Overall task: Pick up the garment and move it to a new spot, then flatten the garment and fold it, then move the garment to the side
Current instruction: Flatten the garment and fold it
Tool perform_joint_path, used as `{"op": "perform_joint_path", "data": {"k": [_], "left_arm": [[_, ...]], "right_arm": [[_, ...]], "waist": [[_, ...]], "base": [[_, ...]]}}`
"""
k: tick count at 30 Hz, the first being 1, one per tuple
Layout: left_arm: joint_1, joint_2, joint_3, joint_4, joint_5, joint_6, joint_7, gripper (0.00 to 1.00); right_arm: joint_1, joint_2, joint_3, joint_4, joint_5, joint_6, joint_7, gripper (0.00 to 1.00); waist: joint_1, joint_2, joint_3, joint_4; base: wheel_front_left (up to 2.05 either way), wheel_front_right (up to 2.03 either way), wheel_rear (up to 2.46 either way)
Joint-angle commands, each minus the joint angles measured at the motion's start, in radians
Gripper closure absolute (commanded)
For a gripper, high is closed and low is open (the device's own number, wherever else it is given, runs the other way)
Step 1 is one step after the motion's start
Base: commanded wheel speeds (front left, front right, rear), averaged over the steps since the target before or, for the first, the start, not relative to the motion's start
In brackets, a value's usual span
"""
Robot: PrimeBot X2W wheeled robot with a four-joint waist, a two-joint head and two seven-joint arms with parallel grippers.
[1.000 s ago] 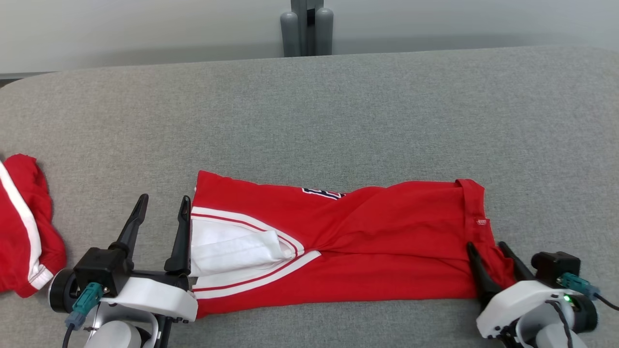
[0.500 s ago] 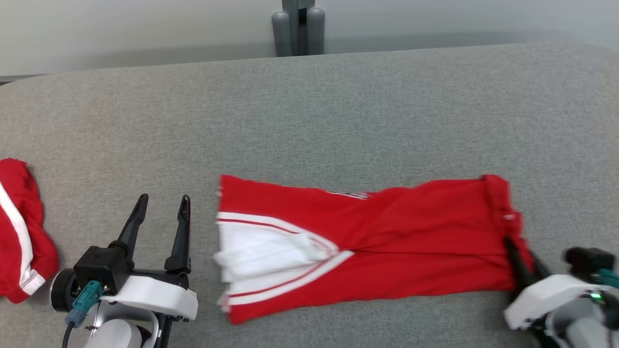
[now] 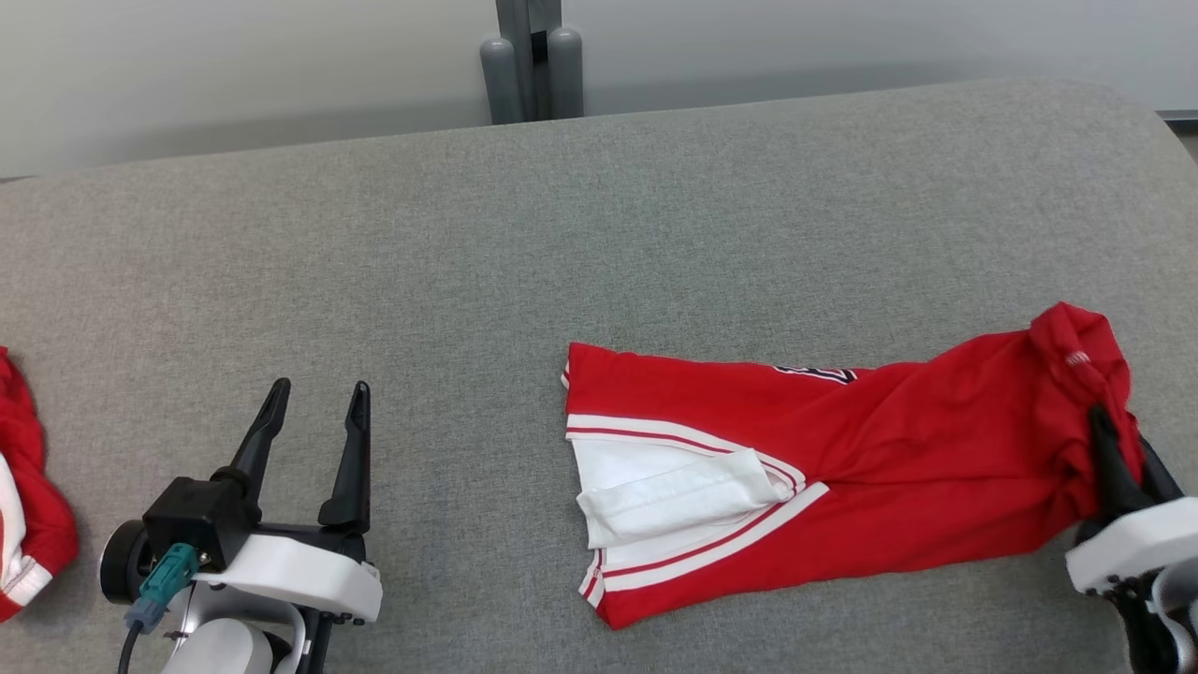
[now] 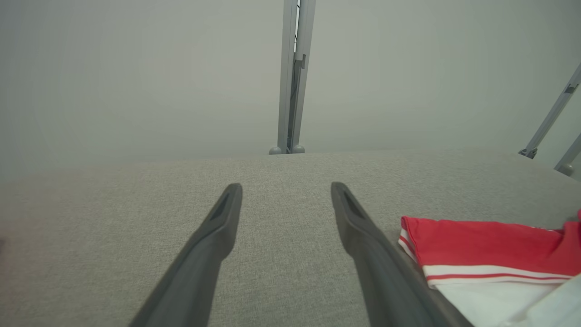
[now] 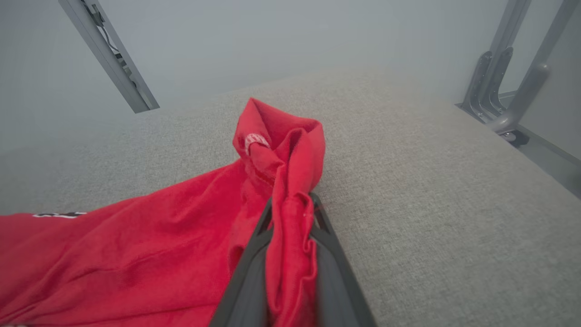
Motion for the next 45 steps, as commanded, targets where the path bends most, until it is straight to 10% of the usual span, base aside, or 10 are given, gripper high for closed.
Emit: {"op": "perform_joint_path", "data": {"k": [1, 13, 27, 28, 30, 31, 40, 45], "left_arm": [[-0.014, 0.004, 0.003, 0.003, 0.004, -0.005, -0.005, 0.0], [-0.019, 0.002, -0.012, 0.013, 0.011, -0.019, -0.005, 0.0], [-0.043, -0.016, -0.049, 0.031, 0.014, -0.031, 0.005, 0.0], [-0.043, -0.017, -0.051, 0.033, 0.014, -0.032, 0.005, 0.0], [-0.044, -0.018, -0.055, 0.034, 0.014, -0.031, 0.006, 0.0], [-0.045, -0.018, -0.056, 0.035, 0.014, -0.031, 0.006, 0.0], [-0.052, -0.022, -0.059, 0.04, 0.014, -0.023, 0.004, 0.0], [-0.05, -0.022, -0.049, 0.037, 0.015, -0.015, 0.001, 0.0]], "right_arm": [[-0.014, 0.017, 0.018, -0.053, 0.014, 0.0, -0.008, 1.0], [0.03, 0.198, 0.267, -0.49, -0.042, 0.0, 0.108, 1.0], [-0.041, 0.289, 0.482, -0.251, -0.044, 0.0, 0.073, 1.0], [-0.047, 0.289, 0.497, -0.235, -0.028, 0.0, 0.064, 0.96], [-0.058, 0.289, 0.531, -0.21, 0.015, 0.0, 0.054, 0.08], [-0.066, 0.289, 0.549, -0.203, 0.033, 0.0, 0.046, 0.0], [-0.099, 0.289, 0.714, -0.238, 0.158, 0.0, 0.016, 0.0], [-0.088, 0.287, 0.642, -0.309, 0.093, 0.0, -0.004, 0.0]], "waist": [[0.0, -0.0001, -0.004, -0.005], [0.0, -0.0001, -0.021, 0.001], [0.0, -0.0001, -0.01, 0.074], [0.0, -0.0001, -0.009, 0.077], [0.0, -0.0001, -0.005, 0.082], [0.0, -0.0001, -0.003, 0.083], [0.0, -0.0001, -0.001, 0.075], [0.0, -0.0001, -0.006, 0.064]], "base": [[0.0, 0.0, 0.0], [0.0, 0.0, 0.0], [0.0, 0.0, 0.0], [0.0, 0.0, 0.0], [0.0, 0.0, 0.0], [0.0, 0.0, 0.0], [0.0, 0.0, 0.0], [0.0, 0.0, 0.0]]}}
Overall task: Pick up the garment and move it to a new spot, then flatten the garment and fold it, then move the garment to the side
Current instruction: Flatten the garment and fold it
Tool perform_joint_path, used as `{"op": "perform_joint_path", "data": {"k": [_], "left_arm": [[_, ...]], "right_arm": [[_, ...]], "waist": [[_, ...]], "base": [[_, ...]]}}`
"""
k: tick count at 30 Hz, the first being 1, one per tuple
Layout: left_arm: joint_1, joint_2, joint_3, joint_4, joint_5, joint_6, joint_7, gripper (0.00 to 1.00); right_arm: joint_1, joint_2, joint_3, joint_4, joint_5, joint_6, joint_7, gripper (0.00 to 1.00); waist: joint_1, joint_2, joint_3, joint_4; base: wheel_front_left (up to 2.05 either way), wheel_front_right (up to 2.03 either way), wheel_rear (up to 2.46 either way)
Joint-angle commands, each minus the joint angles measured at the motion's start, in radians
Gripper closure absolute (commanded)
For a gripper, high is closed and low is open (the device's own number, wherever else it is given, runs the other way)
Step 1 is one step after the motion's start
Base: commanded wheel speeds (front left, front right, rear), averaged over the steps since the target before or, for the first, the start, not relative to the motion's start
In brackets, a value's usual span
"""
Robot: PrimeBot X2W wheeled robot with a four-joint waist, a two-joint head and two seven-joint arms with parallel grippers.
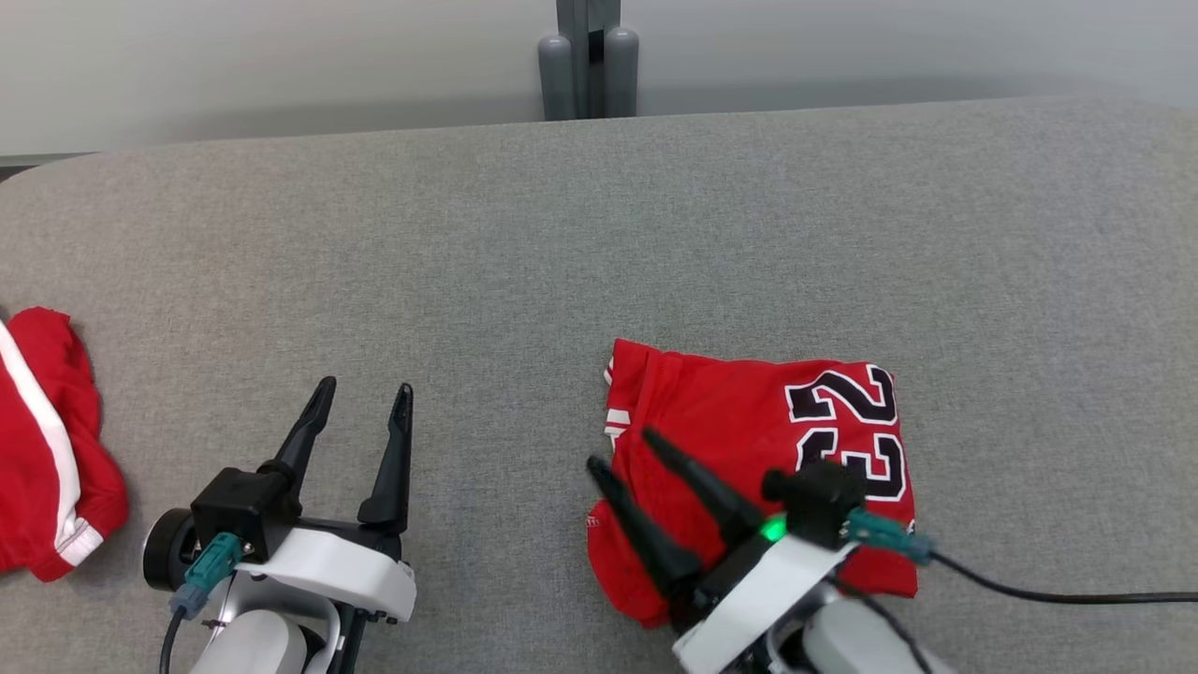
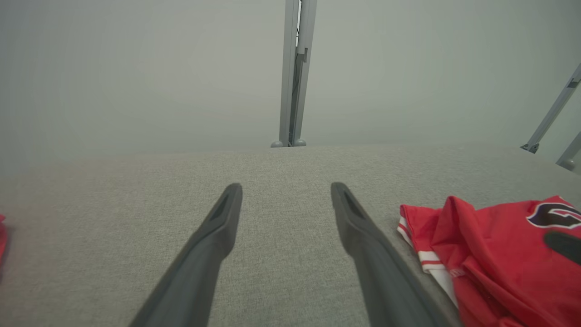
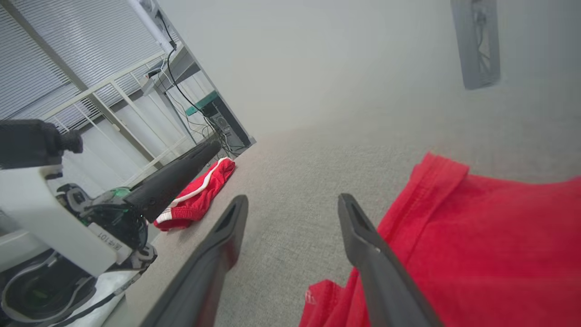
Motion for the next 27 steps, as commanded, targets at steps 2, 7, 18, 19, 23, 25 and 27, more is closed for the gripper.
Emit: {"op": "perform_joint_path", "data": {"k": [2, 7, 18, 19, 23, 25, 27], "left_arm": [[-0.01, 0.007, 0.012, -0.007, 0.008, 0.01, -0.005, 0.0], [0.005, 0.013, 0.031, -0.029, 0.012, 0.022, -0.007, 0.0], [0.035, 0.024, 0.057, -0.08, 0.021, 0.047, -0.007, 0.0], [0.047, 0.029, 0.059, -0.087, 0.02, 0.052, -0.007, 0.0], [0.066, 0.038, 0.063, -0.102, 0.018, 0.061, -0.007, 0.0], [0.084, 0.041, 0.064, -0.107, 0.015, 0.065, -0.005, 0.0], [0.095, 0.042, 0.066, -0.111, 0.009, 0.071, -0.001, 0.0]], "right_arm": [[0.027, -0.01, -0.078, -0.026, -0.049, 0.0, -0.009, 0.0], [0.075, -0.031, -0.299, -0.093, -0.162, 0.0, -0.01, 0.0], [0.177, -0.098, -0.627, -0.191, -0.341, 0.0, 0.046, 0.0], [0.203, -0.109, -0.667, -0.213, -0.367, 0.0, 0.065, 0.0], [0.266, -0.124, -0.72, -0.237, -0.409, 0.0, 0.1, 0.0], [0.292, -0.123, -0.73, -0.244, -0.416, 0.0, 0.112, 0.0], [0.312, -0.12, -0.733, -0.249, -0.421, 0.0, 0.119, 0.0]], "waist": [[0.0, 0.0, -0.004, -0.006], [0.0, 0.0, -0.014, -0.017], [0.0, 0.0, -0.039, -0.03], [0.0, 0.0, -0.047, -0.031], [0.0, 0.0, -0.068, -0.036], [0.0, 0.0, -0.078, -0.038], [0.0, 0.0, -0.088, -0.039]], "base": [[0.0, 0.0, 0.0], [0.0, 0.0, 0.0], [0.0, 0.0, 0.0], [0.0, 0.0, 0.0], [0.0, 0.0, 0.0], [0.0, 0.0, 0.0], [0.0, 0.0, 0.0]]}}
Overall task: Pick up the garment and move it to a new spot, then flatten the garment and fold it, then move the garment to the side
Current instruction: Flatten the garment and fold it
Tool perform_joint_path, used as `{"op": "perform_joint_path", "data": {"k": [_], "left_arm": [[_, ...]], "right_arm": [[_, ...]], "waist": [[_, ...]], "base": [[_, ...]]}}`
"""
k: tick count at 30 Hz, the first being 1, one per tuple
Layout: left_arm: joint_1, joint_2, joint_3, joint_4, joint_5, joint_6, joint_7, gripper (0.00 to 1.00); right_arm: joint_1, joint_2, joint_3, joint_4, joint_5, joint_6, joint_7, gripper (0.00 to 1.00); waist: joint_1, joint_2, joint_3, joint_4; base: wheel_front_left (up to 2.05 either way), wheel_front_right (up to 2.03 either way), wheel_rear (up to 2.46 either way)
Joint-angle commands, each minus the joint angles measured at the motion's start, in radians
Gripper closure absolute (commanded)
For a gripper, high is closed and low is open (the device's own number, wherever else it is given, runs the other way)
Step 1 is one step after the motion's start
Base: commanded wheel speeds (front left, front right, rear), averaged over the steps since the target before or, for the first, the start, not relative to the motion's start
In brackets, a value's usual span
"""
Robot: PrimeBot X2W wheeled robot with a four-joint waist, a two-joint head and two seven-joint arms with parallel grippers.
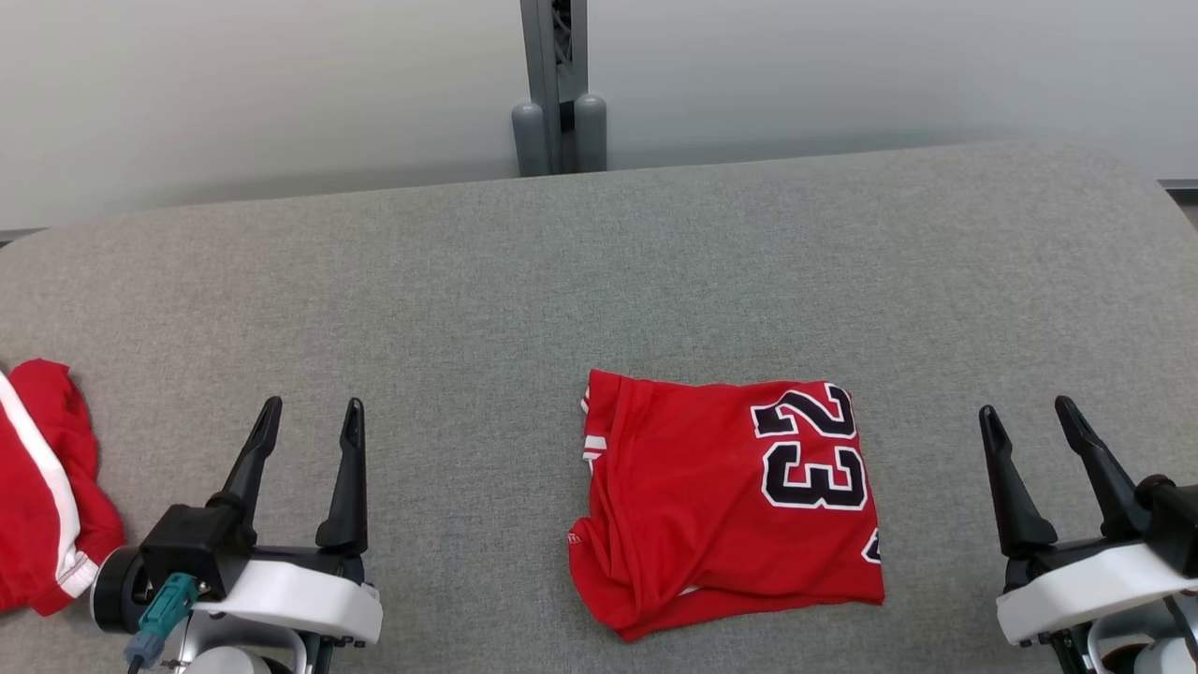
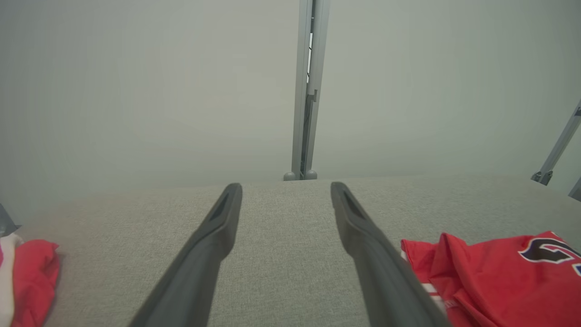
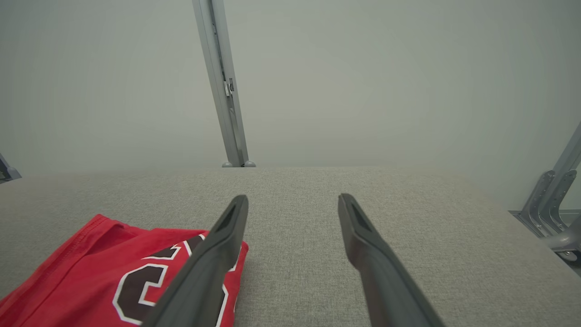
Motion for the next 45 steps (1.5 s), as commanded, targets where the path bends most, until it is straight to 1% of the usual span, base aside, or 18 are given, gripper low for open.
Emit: {"op": "perform_joint_path", "data": {"k": [1, 7, 12, 13, 14, 15, 19, 25, 29, 32, 33, 38, 41, 45], "left_arm": [[0.012, 0.01, 0.006, -0.006, -0.006, 0.008, 0.002, 0.0], [0.038, 0.013, 0.001, -0.02, -0.015, 0.016, 0.012, 0.0], [0.04, 0.014, -0.005, -0.028, -0.014, 0.021, 0.02, 0.0], [0.041, 0.013, -0.006, -0.03, -0.014, 0.021, 0.022, 0.0], [0.041, 0.012, -0.007, -0.033, -0.014, 0.022, 0.023, 0.0], [0.04, 0.011, -0.009, -0.035, -0.016, 0.022, 0.024, 0.0], [0.023, 0.008, -0.013, -0.042, -0.017, 0.018, 0.024, 0.0], [-0.001, 0.003, -0.022, -0.043, -0.011, 0.01, 0.021, 0.0], [-0.023, -0.007, -0.03, -0.031, -0.013, 0.002, 0.02, 0.0], [-0.036, -0.016, -0.034, -0.022, -0.014, -0.003, 0.018, 0.0], [-0.036, -0.016, -0.034, -0.022, -0.014, -0.003, 0.018, 0.0], [-0.057, -0.025, -0.041, -0.005, -0.012, -0.014, 0.012, 0.0], [-0.058, -0.029, -0.044, 0.006, -0.01, -0.02, 0.011, 0.0], [-0.073, -0.034, -0.046, 0.013, -0.007, -0.024, 0.006, 0.0]], "right_arm": [[0.016, 0.002, -0.005, -0.011, -0.001, 0.0, 0.008, 0.0], [0.04, 0.012, -0.01, -0.013, -0.004, 0.0, 0.017, 0.0], [0.041, 0.008, -0.007, -0.013, 0.003, 0.0, 0.027, 0.0], [0.041, 0.007, -0.006, -0.013, 0.006, 0.0, 0.029, 0.31], [0.04, 0.006, -0.006, -0.011, 0.007, 0.0, 0.027, 0.71], [0.038, 0.006, -0.003, -0.007, 0.011, 0.0, 0.033, 1.0], [0.005, 0.001, 0.033, 0.002, 0.022, 0.0, 0.038, 1.0], [-0.093, 0.011, 0.17, 0.081, 0.061, 0.0, 0.024, 1.0], [-0.171, 0.02, 0.27, 0.193, 0.094, 0.0, -0.002, 1.0], [-0.223, 0.03, 0.32, 0.298, 0.122, 0.0, -0.031, 1.0], [-0.223, 0.03, 0.32, 0.298, 0.122, 0.0, -0.031, 1.0], [-0.284, 0.026, 0.37, 0.489, 0.154, 0.0, -0.065, 1.0], [-0.309, 0.022, 0.39, 0.572, 0.173, 0.0, -0.086, 1.0], [-0.353, 0.043, 0.429, 0.631, 0.199, 0.0, -0.108, 1.0]], "waist": [[0.0, 0.0, -0.01, -0.002], [0.0, 0.0, -0.027, -0.002], [0.0, 0.0, -0.033, 0.002], [0.0, 0.0, -0.033, 0.003], [0.0, 0.0, -0.032, 0.005], [0.0, 0.0, -0.03, 0.008], [0.0, 0.0, -0.018, 0.02], [0.0, 0.0, 0.017, 0.046], [0.0, 0.0, 0.043, 0.071], [0.0, 0.0, 0.058, 0.087], [0.0, 0.0, 0.058, 0.087], [0.0, 0.0, 0.078, 0.113], [0.0, 0.0, 0.084, 0.122], [0.0, 0.0, 0.094, 0.128]], "base": [[0.0, 0.0, 0.0], [0.0, 0.0, 0.0], [0.0, 0.0, 0.0], [0.0, 0.0, 0.0], [0.0, 0.0, 0.0], [0.0, 0.0, 0.0], [0.0, 0.0, 0.0], [0.0, 0.0, 0.0], [0.0, 0.0, 0.0], [0.0, 0.0, 0.0], [0.0, 0.0, 0.0], [0.0, 0.0, 0.0], [0.0, 0.0, 0.0], [0.0, 0.0, 0.0]]}}
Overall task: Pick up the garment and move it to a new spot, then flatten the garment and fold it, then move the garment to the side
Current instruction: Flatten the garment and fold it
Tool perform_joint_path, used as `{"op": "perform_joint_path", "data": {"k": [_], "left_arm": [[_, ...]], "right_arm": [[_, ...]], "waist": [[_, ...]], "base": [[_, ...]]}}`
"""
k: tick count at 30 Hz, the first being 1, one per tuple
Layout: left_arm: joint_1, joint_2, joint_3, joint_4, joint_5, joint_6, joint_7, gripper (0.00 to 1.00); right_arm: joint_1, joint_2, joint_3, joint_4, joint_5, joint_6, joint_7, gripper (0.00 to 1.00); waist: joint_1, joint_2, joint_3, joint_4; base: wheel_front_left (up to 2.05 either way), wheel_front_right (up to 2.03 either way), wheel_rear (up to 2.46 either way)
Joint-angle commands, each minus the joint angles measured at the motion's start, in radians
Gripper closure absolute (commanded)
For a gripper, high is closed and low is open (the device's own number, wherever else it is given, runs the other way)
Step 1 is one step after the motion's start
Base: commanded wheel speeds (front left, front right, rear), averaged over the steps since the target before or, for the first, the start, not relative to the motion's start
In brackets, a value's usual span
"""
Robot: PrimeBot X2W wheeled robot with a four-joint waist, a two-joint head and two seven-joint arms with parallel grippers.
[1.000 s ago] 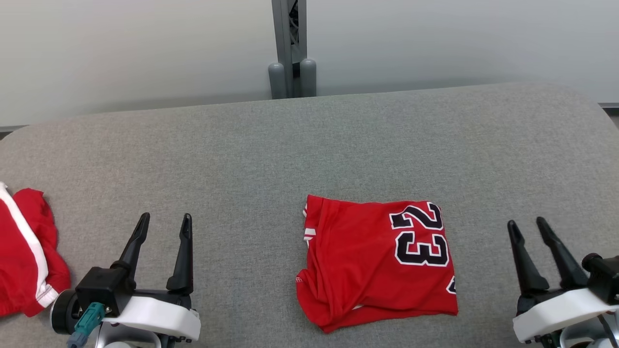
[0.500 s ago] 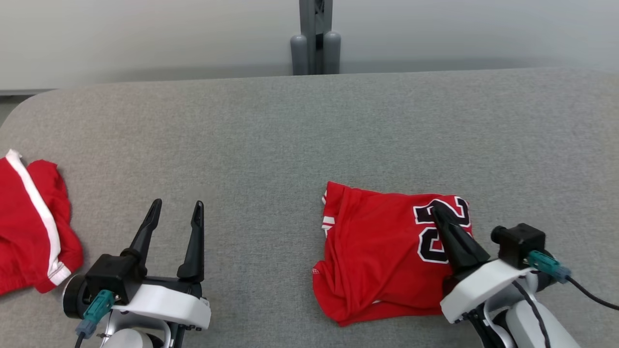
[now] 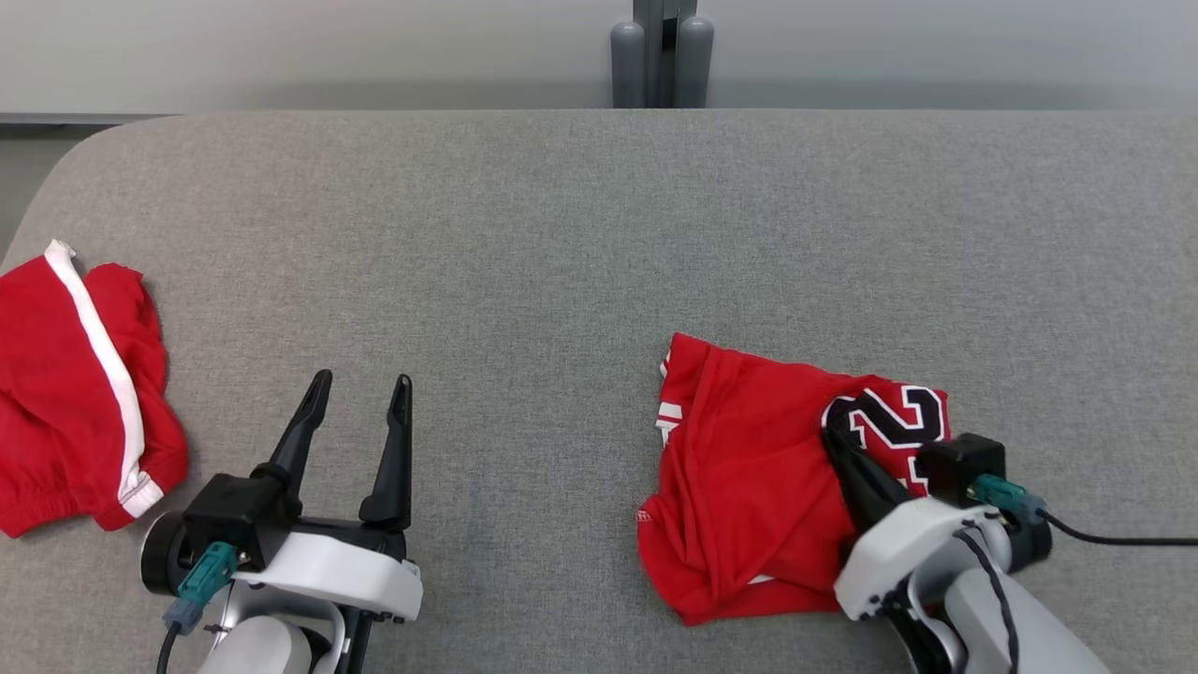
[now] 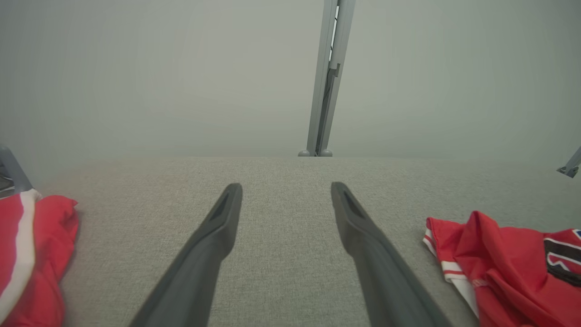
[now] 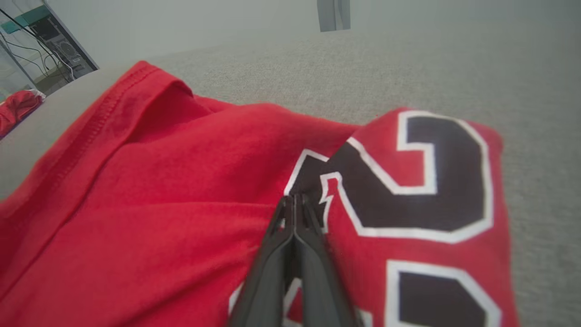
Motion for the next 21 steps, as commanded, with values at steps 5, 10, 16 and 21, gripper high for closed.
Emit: {"op": "perform_joint_path", "data": {"k": [5, 10, 16, 21], "left_arm": [[-0.029, -0.003, 0.0, 0.01, 0.007, -0.009, -0.007, 0.0], [-0.043, -0.012, -0.006, 0.022, 0.007, -0.019, -0.011, 0.0], [-0.048, -0.016, -0.012, 0.033, 0.007, -0.033, -0.011, 0.0], [-0.049, -0.022, -0.009, 0.046, 0.005, -0.035, -0.013, 0.0]], "right_arm": [[-0.068, 0.037, 0.076, 0.022, 0.039, 0.0, -0.017, 1.0], [-0.119, 0.062, 0.16, 0.071, 0.08, 0.0, -0.022, 1.0], [-0.181, 0.076, 0.243, 0.124, 0.143, 0.001, -0.022, 1.0], [-0.206, 0.072, 0.372, 0.078, 0.237, 0.001, -0.022, 1.0]], "waist": [[0.0, 0.0, 0.009, 0.008], [0.0, 0.0, 0.012, 0.029], [0.0, 0.0, 0.015, 0.064], [0.0, 0.0, 0.017, 0.082]], "base": [[0.0, 0.0, 0.0], [0.0, 0.0, 0.0], [0.0, 0.0, 0.0], [0.0, 0.0, 0.0]]}}
